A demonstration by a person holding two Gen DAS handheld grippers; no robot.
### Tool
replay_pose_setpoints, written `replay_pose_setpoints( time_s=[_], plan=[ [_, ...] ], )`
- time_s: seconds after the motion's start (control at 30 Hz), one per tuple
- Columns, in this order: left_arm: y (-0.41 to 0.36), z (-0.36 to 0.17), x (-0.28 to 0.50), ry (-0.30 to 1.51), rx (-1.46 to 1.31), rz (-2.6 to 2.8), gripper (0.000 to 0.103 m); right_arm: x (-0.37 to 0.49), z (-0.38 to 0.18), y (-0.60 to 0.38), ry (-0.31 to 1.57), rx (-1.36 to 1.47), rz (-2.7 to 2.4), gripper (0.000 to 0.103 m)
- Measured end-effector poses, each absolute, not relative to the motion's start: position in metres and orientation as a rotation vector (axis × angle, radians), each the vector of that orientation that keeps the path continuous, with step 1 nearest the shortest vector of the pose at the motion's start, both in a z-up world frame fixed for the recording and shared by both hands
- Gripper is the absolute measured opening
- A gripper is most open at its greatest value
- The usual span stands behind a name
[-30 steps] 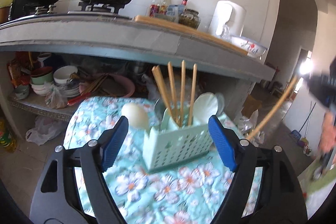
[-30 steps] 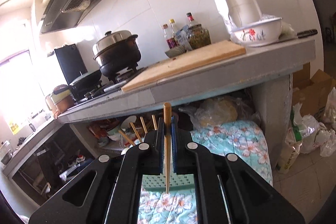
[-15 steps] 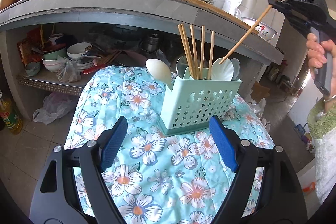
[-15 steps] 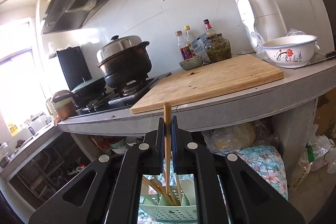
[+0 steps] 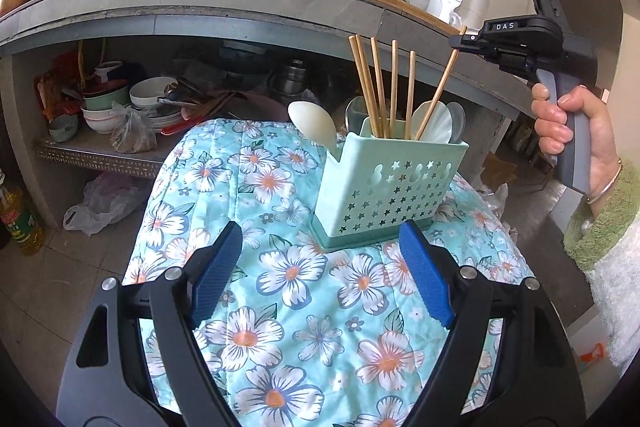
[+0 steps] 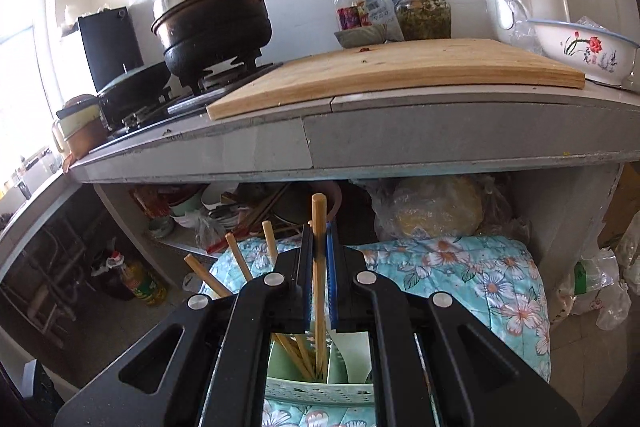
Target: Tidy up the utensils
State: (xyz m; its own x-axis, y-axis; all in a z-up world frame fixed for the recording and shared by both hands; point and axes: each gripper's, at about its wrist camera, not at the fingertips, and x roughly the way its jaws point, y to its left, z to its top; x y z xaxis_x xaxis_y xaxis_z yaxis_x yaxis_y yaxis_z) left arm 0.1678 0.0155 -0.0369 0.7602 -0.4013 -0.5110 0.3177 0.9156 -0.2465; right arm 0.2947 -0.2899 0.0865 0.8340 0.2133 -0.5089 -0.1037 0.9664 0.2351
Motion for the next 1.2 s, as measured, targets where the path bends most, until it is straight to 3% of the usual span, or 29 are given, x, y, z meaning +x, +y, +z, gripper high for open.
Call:
replay_pose_setpoints(
  time_s=[0.37,0.63,0.97,1.2],
  plan=[
    [0.011,-0.037,0.165,0.62,-0.139,-0.363,0.077,0.29,0.045,-0.272,0.714,0.166,0.199,0.008],
    [0.003,-0.02,0.147,0.605,-0.118,-0.326,0.083,0.228,0.066,-0.3,0.619,0.244,0.211,0.038],
    [-0.012,-0.004,0.122,0.624,-0.124,-0.266,0.091,0.119,0.054,-0.337,0.553,0.32,0.169,0.056],
    [-0.021,0.003,0.107,0.642,-0.119,-0.187,0.095,0.056,0.035,-0.323,0.546,0.218,0.084,0.078]
  ],
)
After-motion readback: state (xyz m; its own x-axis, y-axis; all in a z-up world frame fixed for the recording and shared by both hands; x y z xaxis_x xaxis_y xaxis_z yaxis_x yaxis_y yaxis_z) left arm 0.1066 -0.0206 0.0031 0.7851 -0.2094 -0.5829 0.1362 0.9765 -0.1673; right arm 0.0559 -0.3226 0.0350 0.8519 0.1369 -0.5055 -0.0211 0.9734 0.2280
